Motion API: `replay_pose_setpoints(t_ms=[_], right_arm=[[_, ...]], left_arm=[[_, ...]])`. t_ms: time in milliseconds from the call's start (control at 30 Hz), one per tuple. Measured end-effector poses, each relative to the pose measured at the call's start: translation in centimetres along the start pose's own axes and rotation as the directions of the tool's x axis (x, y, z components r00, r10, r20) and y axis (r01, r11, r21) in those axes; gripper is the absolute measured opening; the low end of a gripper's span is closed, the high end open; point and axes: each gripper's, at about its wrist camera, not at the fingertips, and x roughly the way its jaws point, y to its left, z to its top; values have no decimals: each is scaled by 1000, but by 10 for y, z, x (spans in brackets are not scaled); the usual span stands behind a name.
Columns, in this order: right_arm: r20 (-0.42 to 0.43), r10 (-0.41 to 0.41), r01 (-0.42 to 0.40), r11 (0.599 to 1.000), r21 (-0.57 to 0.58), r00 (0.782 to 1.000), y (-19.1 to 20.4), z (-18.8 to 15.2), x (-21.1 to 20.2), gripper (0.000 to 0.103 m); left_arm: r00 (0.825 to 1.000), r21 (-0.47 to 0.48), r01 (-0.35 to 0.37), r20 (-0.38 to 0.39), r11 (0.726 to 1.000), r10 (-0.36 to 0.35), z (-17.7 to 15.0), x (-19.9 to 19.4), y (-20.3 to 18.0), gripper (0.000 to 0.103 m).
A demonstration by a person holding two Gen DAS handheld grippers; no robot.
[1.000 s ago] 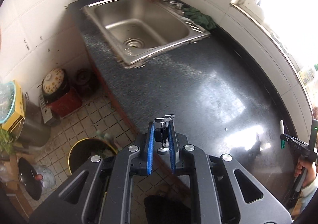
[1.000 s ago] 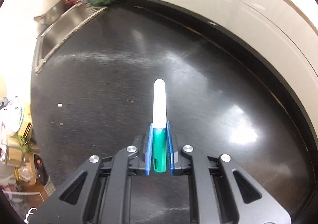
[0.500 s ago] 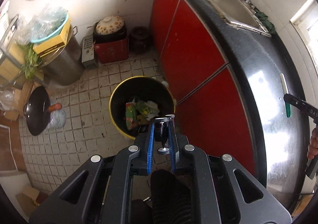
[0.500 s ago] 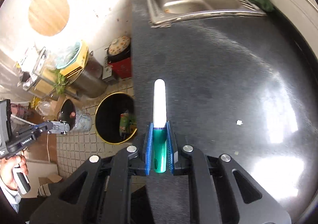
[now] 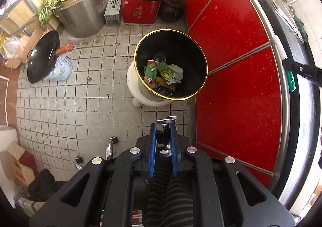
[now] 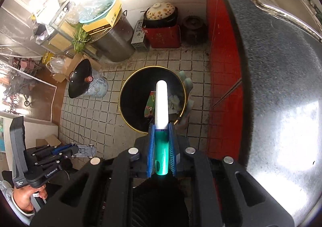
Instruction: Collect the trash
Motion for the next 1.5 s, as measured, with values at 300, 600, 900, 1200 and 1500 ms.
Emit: replay_pose_setpoints(t_ms=[300, 600, 900, 1200, 1500], right_arm=[[-29, 20, -21, 999, -40, 999, 20, 25, 11, 14], [2, 101, -101, 994, -30, 995, 24, 44, -4, 29], [333, -62, 22, 992, 123, 941, -36, 29, -117, 96], [195, -493, 255, 702, 665, 848, -210, -175, -197, 96], [-23, -617, 190, 206, 960, 787, -242, -423, -245, 96]], left_arm=[[999, 18, 37, 11, 999, -38, 32, 13, -23, 12], [997, 40, 62, 41, 997, -63, 68, 11, -53, 55], [981, 97, -90, 183, 991, 71, 80, -32, -76, 97], [981, 418, -42, 188, 908, -41, 60, -49, -243, 97], [985, 838, 99, -6, 536, -172, -70, -31, -444, 97]])
